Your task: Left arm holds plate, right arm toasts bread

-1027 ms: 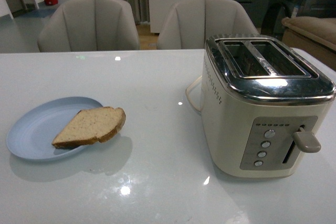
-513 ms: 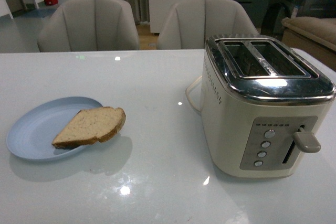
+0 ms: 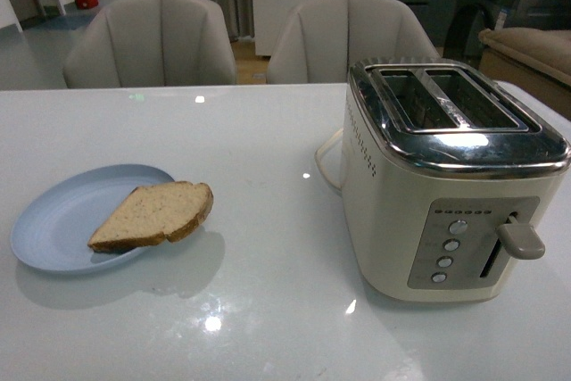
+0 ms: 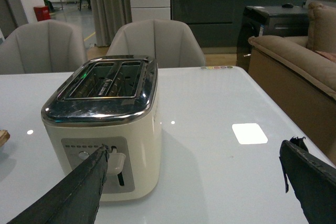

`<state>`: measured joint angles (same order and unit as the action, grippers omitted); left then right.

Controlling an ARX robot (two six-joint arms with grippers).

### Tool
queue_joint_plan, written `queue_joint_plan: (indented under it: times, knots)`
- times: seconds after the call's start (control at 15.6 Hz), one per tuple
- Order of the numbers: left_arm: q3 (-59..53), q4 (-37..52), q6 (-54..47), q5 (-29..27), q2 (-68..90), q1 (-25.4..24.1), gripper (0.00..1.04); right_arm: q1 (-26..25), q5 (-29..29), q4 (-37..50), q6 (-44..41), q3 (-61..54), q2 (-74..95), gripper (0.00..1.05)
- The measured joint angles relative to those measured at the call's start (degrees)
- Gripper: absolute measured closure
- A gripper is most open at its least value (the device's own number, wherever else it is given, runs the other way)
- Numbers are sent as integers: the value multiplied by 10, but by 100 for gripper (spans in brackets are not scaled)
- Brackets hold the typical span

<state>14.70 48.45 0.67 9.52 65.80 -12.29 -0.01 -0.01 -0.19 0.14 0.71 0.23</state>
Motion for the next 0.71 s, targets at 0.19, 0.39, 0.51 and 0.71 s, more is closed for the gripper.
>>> queue_joint_plan:
  times: [0.19,0.39,0.51,0.71]
  knots:
    - [165,-6,-8,58,280,-5,7,0,0,0,0,0,0,6]
    - [336,-99,-36,58,463,-14,7,0,0,0,0,0,0,6]
    - [416,-129,-42,57,552,-18,7,0,0,0,0,0,0,6]
    - [465,-142,-42,47,616,-19,7,0,0,0,0,0,0,6]
